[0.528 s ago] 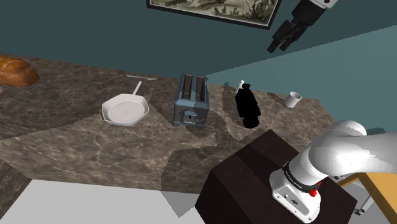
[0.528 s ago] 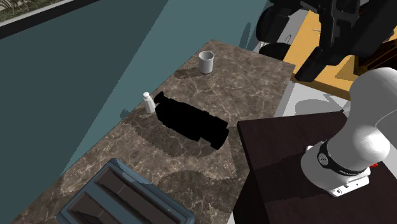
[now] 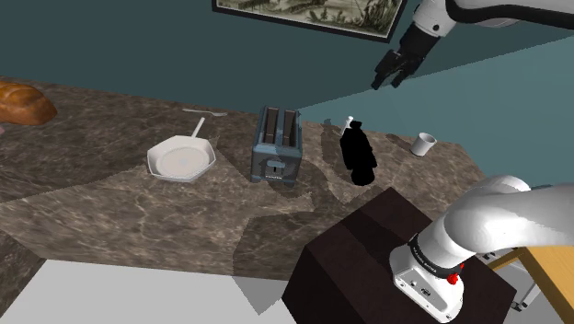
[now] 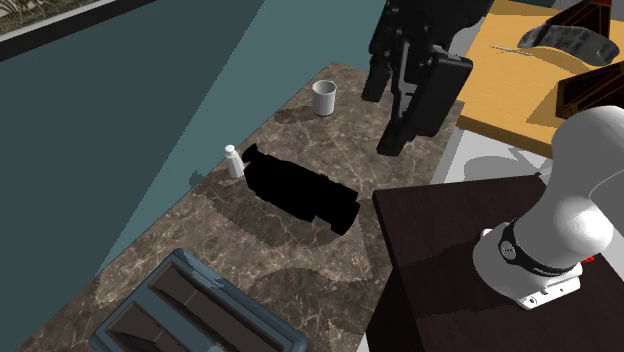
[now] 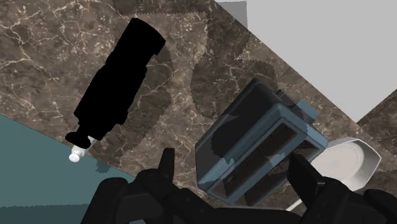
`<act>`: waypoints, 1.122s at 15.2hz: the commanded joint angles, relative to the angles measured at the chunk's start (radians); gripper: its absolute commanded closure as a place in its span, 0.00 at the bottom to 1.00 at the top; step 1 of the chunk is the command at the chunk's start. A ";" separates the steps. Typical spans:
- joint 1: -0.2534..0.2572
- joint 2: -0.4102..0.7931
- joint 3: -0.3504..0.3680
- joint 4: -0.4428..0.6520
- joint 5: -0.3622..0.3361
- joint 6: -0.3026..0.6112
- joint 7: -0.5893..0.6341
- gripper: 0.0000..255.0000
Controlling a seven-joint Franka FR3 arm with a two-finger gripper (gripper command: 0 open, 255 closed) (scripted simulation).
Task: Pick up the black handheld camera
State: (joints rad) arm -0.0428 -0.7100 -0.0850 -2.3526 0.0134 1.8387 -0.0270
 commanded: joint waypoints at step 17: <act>-0.132 0.491 -0.100 -0.033 -0.050 0.412 0.118 0.00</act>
State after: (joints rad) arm -0.1658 -0.2598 -0.1734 -2.3834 -0.0363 2.2144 0.0919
